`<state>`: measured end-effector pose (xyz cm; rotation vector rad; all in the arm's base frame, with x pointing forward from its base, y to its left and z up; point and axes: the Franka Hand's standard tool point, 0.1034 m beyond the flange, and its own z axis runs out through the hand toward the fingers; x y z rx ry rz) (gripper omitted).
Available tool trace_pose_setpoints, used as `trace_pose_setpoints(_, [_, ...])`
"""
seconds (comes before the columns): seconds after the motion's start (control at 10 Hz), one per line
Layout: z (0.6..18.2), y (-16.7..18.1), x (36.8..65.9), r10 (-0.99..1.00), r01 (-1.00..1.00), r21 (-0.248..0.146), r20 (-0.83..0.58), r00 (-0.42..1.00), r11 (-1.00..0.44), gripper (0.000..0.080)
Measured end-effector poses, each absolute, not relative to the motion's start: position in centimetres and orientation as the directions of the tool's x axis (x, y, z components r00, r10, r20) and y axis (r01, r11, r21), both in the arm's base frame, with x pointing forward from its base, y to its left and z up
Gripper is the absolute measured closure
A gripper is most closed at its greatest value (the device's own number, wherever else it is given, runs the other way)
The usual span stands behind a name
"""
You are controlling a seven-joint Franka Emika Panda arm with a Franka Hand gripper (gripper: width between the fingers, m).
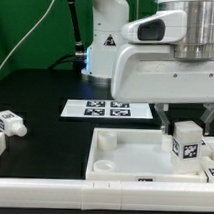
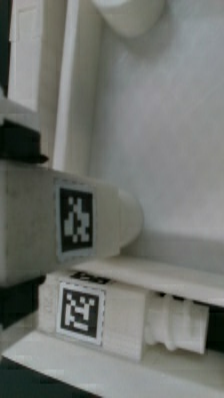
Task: Assemble one leg
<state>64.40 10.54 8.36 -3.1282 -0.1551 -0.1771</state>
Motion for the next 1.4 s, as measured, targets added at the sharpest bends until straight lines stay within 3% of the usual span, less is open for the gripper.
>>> trace_pose_setpoints(0.3, [8.4, 10.6, 64.4, -0.002, -0.001, -0.012, 0.112, 0.994, -1.0, 0.0517])
trace_pose_setpoints(0.7, [8.2, 11.3, 63.8, -0.418, -0.415, -0.055, 0.092, 0.904, -0.908, 0.0517])
trace_pose_setpoints(1.0, [8.2, 11.5, 63.7, -0.691, -0.685, -0.094, 0.058, 0.72, -0.722, 0.0517])
trace_pose_setpoints(1.2, [8.1, 11.9, 63.7, -0.861, -0.855, -0.104, 0.027, 0.508, -0.508, 0.0517])
trace_pose_setpoints(1.4, [8.2, 11.9, 63.8, -0.906, -0.9, -0.108, 0.013, 0.424, -0.423, 0.0516])
